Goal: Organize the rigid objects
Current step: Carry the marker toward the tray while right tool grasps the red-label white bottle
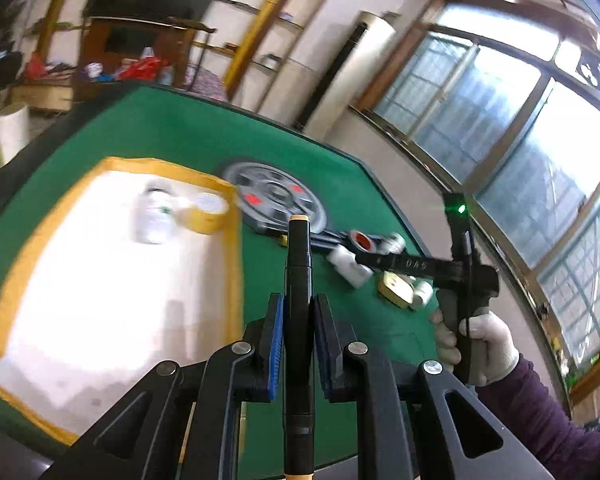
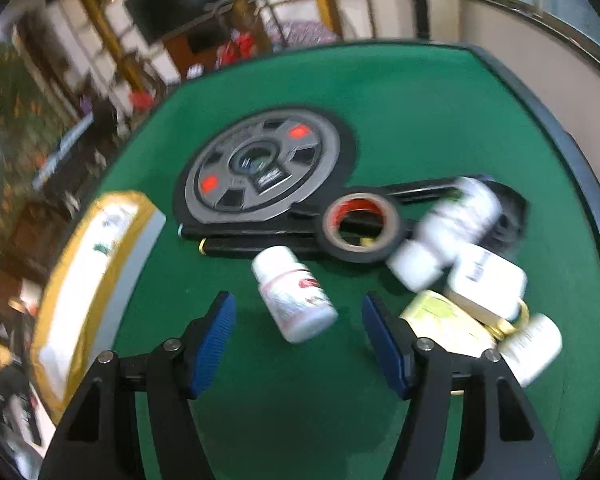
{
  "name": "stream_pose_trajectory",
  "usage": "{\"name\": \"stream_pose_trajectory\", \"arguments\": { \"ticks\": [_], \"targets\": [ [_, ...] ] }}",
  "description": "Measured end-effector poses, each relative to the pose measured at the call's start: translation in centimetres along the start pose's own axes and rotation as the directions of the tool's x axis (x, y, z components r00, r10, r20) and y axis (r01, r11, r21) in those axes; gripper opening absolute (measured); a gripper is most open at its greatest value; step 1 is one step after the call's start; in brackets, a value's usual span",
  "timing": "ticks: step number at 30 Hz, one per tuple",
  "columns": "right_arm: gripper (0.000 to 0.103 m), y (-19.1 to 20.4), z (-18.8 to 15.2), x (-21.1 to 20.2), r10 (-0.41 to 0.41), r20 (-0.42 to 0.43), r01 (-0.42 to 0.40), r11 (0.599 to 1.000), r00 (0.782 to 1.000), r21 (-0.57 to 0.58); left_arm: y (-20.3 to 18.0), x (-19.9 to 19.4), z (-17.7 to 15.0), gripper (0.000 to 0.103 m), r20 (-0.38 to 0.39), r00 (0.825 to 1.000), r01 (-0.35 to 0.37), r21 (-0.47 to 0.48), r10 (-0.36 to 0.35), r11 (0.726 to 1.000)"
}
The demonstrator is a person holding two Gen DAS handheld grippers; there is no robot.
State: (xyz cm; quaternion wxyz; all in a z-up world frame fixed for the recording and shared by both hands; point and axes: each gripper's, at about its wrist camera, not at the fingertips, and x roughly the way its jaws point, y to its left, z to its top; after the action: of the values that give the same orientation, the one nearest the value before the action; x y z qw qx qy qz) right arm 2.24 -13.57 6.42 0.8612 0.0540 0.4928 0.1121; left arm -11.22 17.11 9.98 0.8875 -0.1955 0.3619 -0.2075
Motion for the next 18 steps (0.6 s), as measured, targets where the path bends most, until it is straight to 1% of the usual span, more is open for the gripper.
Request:
{"name": "stream_pose_trajectory", "arguments": {
  "ticks": [2, 4, 5, 7, 8, 14, 16, 18],
  "targets": [
    [0.064, 1.2, 0.5, 1.5, -0.038, -0.031, 0.037, 0.998, 0.999, -0.042, 1.5, -0.6, 0.3, 0.014, 0.014, 1.000, -0.021, -0.024, 0.021, 0.999],
    [0.061, 2.2, 0.8, 2.7, -0.105, -0.048, 0.100, 0.991, 0.993, -0.090, 3.0, -1.2, 0.3, 0.014, 0.028, 0.999, -0.035, -0.048, 0.036, 0.998],
    [0.056, 2.5, 0.8, 3.3, -0.130, -0.058, 0.123, 0.986, 0.990, -0.112, 3.6, -1.4, 0.3, 0.014, 0.033, 0.998, -0.043, -0.057, 0.045, 0.997],
    [0.050, 2.8, 0.8, 3.7, -0.176, -0.060, 0.167, 0.977, 0.982, -0.132, 4.3, -1.4, 0.2, 0.014, 0.035, 0.998, -0.053, -0.073, 0.056, 0.996],
    [0.046, 2.9, 0.7, 3.9, -0.196, -0.061, 0.186, 0.973, 0.979, -0.140, 4.8, -1.3, 0.2, 0.014, 0.034, 0.997, -0.059, -0.087, 0.062, 0.994],
    [0.045, 1.7, 0.3, 3.3, -0.157, -0.057, 0.151, 0.984, 0.986, -0.092, 5.9, -1.4, 0.2, 0.014, 0.027, 0.996, -0.085, -0.114, 0.088, 0.990],
    [0.044, 1.3, -0.1, 2.7, -0.124, -0.057, 0.121, 0.991, 0.991, -0.063, 6.4, -1.6, 0.8, 0.014, 0.029, 0.994, -0.097, -0.116, 0.101, 0.988],
    [0.041, 0.9, -0.1, 2.0, -0.069, -0.055, 0.068, 0.998, 0.996, -0.015, 6.8, -1.9, 1.7, 0.014, 0.025, 0.992, -0.118, -0.109, 0.122, 0.987]
  ]
}}
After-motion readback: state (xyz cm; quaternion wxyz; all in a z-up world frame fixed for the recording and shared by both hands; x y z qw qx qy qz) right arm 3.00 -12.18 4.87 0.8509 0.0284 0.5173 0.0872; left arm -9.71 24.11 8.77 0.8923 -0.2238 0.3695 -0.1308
